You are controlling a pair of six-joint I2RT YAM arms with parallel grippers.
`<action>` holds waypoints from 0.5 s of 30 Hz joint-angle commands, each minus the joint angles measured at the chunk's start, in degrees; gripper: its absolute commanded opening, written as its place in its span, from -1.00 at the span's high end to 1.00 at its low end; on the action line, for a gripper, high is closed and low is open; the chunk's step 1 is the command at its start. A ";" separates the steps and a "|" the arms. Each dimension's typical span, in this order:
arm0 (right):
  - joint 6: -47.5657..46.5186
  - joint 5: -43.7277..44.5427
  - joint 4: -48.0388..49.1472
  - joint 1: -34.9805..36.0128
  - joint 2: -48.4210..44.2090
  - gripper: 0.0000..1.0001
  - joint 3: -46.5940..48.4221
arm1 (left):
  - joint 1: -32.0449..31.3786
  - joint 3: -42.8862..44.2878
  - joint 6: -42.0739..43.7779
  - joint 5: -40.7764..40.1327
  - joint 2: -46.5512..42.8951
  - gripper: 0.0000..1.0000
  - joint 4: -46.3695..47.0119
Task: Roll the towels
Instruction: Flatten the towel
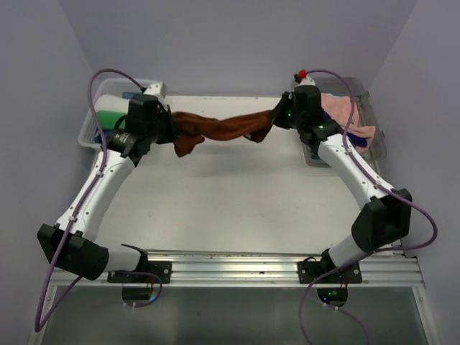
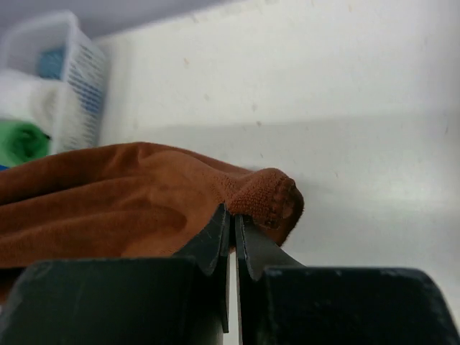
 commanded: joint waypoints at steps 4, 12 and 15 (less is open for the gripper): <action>-2.52 5.39 -1.11 -0.28 -13.80 1.00 5.73 | 6.05 13.33 6.68 -2.56 -3.05 1.00 -3.50; -0.95 2.24 -6.82 -0.10 -28.39 1.00 -11.98 | 7.03 9.83 6.07 0.08 -3.50 -0.02 -3.51; 3.97 3.10 -7.44 0.86 -30.67 1.00 -24.09 | 7.03 10.26 5.18 1.64 3.16 -0.54 -3.16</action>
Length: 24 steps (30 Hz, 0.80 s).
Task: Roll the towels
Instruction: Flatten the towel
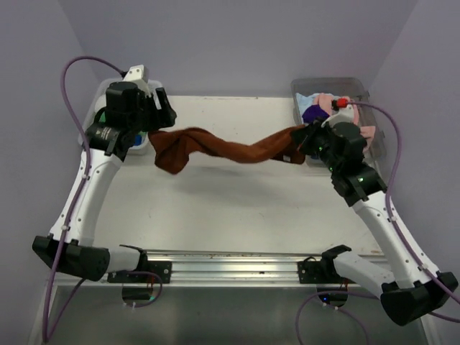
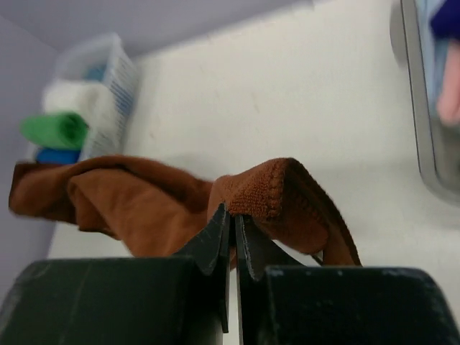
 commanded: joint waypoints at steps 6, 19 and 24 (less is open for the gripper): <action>8.86 6.03 -7.99 2.52 -1.37 -0.09 -25.27 | 0.19 1.06 -1.95 1.19 20.02 -0.66 -5.88; 6.04 3.51 -10.02 2.43 2.14 -0.04 -24.23 | -0.17 -30.39 -11.51 -10.57 1.83 -0.44 -6.39; 5.69 2.71 -10.19 2.43 2.67 -0.04 -24.14 | 1.06 -38.05 -21.01 -13.74 2.09 -0.40 -5.61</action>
